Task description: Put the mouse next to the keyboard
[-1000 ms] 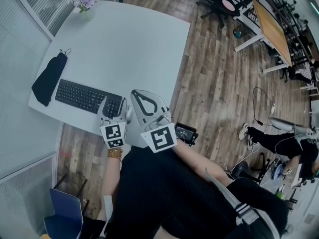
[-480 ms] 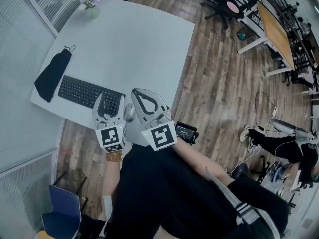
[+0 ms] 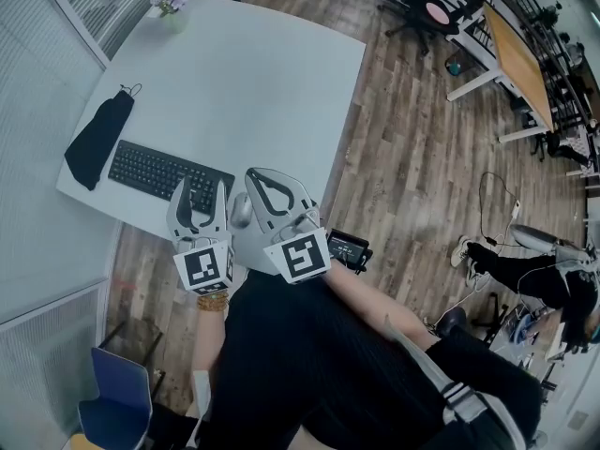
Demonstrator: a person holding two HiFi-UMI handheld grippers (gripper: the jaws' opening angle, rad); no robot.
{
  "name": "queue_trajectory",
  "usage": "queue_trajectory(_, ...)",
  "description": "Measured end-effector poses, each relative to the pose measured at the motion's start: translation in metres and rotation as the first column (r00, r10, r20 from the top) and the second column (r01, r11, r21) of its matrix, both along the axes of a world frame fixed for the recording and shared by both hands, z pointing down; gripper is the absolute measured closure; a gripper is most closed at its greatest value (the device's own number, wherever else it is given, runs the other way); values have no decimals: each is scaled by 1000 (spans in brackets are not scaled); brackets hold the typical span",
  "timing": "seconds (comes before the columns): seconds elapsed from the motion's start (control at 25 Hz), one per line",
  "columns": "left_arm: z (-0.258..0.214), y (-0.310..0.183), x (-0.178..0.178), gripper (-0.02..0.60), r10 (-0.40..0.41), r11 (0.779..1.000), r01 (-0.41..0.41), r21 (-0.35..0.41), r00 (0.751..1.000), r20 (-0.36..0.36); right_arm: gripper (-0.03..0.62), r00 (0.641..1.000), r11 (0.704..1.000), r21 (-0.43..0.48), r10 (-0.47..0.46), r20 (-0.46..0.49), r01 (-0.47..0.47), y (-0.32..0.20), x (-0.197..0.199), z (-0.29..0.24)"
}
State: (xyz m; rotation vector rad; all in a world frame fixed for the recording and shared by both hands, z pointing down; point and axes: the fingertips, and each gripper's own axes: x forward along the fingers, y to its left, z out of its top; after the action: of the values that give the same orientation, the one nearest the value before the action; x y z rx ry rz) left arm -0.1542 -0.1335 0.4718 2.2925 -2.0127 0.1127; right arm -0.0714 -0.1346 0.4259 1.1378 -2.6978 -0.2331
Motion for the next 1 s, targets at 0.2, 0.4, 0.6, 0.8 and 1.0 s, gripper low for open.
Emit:
queue_trajectory(0.2,-8,4,1,369,1,1000,-1,18,1000,8,595,1000,1000,-9,4,6,-4,3,0,1)
queue_trajectory(0.4,-11,6,3,415,11,999,-11,41,1000,8,595,1000,1000,-10,6,12,-6,4,0,2)
queue_trajectory(0.6,-10,14,7,464,14,999,-15,39,1000,7,595,999,1000,-17,1,34,-1,11,1,4)
queue_trajectory(0.8,-4,22,10,528,20,1000,-20,22,1000,-4,595,1000,1000,-19,1,27,0,15,1,3)
queue_trajectory(1.0,1,31,15,549,22,1000,-22,22,1000,-12,595,999,1000,-31,3,34,-2,20,4,9)
